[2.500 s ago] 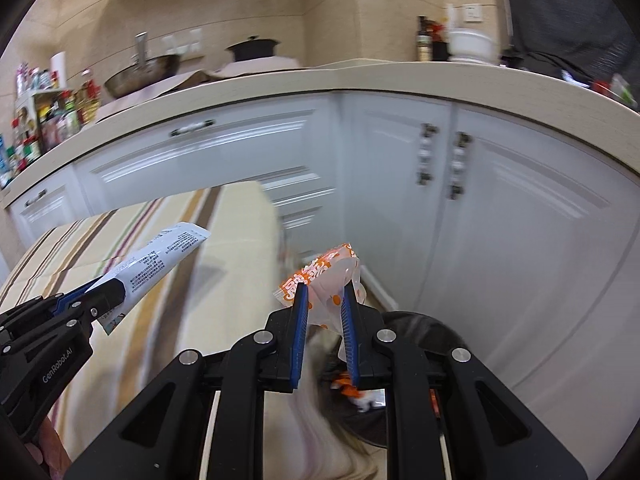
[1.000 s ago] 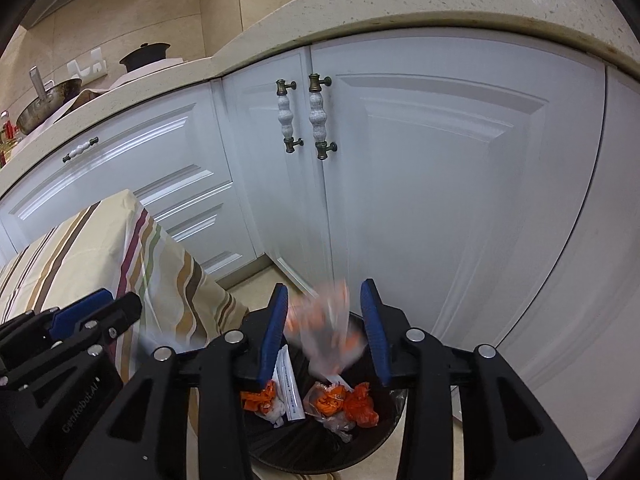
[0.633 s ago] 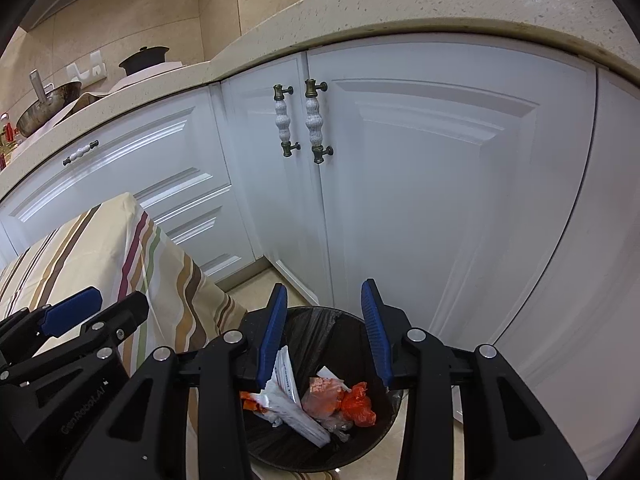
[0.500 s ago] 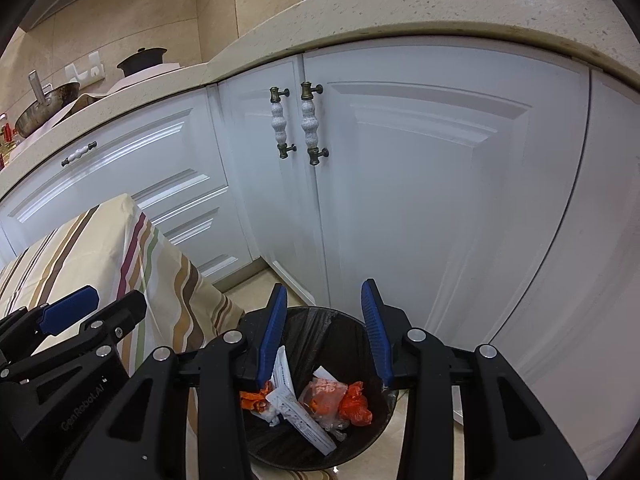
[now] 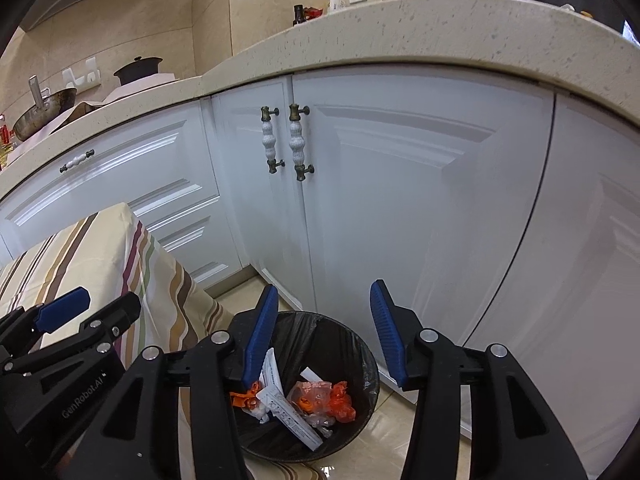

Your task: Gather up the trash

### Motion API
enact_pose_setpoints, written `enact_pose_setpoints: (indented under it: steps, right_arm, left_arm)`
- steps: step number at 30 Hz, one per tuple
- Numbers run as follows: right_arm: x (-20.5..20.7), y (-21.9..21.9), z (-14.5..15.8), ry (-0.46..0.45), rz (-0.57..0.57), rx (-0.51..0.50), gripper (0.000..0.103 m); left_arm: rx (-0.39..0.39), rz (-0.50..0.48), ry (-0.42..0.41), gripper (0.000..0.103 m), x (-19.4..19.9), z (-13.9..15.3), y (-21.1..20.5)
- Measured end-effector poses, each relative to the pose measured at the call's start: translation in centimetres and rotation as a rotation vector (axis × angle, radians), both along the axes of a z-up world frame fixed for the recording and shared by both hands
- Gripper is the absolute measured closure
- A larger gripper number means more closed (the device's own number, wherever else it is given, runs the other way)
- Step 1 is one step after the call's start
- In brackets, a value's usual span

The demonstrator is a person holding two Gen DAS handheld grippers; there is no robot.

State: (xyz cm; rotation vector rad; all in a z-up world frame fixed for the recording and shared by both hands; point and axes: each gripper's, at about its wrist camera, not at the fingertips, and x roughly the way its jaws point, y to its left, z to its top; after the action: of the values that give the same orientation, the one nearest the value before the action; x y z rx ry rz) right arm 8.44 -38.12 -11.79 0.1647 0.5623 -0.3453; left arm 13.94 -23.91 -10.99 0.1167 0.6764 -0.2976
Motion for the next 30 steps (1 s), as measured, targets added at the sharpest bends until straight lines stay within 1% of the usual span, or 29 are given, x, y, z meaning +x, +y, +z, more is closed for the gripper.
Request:
enact_pose_setpoints:
  steps: [4,13,14,21,23,26,30]
  right_arm:
    - [-1.1,0.6,1.1,-0.008,-0.003,-0.013,0.053]
    - [-4.0,3.1,4.6,-0.051,0.014,-0.047,0.045]
    - [-4.4,3.6,5.0,-0.056,0.016,-0.053,0.044]
    - [-7.0,5.9,7.4,-0.090,0.024,-0.055,0.039]
    - [-8.1,6.7,8.2,-0.101,0.025,-0.054,0.036]
    - [-9.6,7.7,9.0,-0.116,0.025,-0.064,0.034]
    - [-11.6,9.1,10.2,-0.137,0.028,-0.080,0.033]
  left_arm:
    - [-0.004,0.001,-0.023,0.044,-0.9,1.3,0.7]
    - [-0.012,0.023,-0.134,0.030,-4.2,5.6,4.3]
    - [-0.013,0.026,-0.148,0.027,-4.7,6.0,4.8]
    - [-0.022,0.015,-0.201,0.018,-7.9,8.5,8.1]
    - [-0.025,0.010,-0.218,0.014,-8.8,9.1,9.1]
    - [-0.029,0.017,-0.232,0.013,-10.0,9.9,10.6]
    - [-0.055,0.024,-0.241,0.011,-11.6,11.2,12.7]
